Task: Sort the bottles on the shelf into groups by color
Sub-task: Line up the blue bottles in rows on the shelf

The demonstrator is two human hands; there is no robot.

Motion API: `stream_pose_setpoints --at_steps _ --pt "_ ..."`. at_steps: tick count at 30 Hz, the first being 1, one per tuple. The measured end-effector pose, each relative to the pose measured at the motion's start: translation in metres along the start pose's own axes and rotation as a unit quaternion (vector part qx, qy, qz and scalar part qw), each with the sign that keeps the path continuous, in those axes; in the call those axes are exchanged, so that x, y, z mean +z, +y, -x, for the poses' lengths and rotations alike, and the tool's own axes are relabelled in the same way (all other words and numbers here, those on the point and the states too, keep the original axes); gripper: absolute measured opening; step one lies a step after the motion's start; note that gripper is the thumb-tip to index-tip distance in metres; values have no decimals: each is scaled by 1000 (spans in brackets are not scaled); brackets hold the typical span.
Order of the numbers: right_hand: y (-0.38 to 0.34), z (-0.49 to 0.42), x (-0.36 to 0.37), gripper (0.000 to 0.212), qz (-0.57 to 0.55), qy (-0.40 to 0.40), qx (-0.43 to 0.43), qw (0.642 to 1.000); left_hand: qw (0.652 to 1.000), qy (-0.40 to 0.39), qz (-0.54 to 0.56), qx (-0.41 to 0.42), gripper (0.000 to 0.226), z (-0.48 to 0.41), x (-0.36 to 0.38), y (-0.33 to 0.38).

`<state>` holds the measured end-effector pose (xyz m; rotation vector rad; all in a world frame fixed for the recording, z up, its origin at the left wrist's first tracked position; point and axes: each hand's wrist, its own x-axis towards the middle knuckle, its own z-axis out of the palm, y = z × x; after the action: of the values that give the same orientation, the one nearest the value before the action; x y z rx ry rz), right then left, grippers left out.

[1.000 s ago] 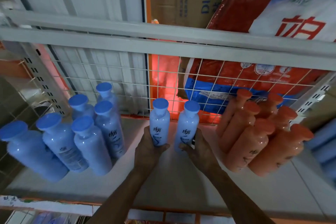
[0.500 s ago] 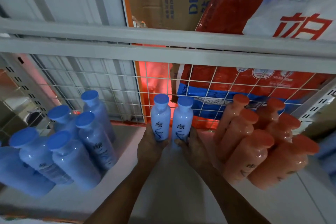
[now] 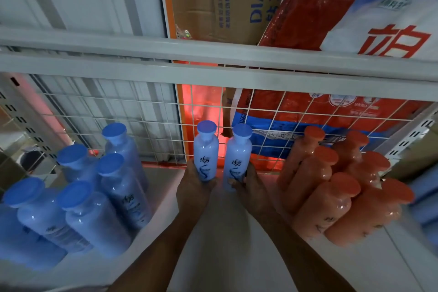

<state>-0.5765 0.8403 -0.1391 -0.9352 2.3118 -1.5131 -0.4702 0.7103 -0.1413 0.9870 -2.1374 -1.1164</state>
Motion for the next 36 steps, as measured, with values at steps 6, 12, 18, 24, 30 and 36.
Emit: stream_pose_setpoints --at_steps 6,12,18,24,30,36 --pt "5 -6 2 67 -16 -10 14 1000 1000 -22 20 1 80 -4 -3 -3" --pt "18 -7 11 73 19 -21 59 998 995 -79 64 22 91 -13 -8 -12" --pt "-15 50 20 36 161 65 92 980 999 -34 -6 25 67 39 -42 -19" --pt "-29 68 58 29 177 -48 -15 983 998 56 -27 11 17 89 -97 -34" --pt "-75 65 100 41 95 -174 -99 975 987 139 -47 -63 13 133 -141 -45" --pt "-128 68 125 49 4 -208 -139 968 970 221 -7 -103 35 142 -177 -54"
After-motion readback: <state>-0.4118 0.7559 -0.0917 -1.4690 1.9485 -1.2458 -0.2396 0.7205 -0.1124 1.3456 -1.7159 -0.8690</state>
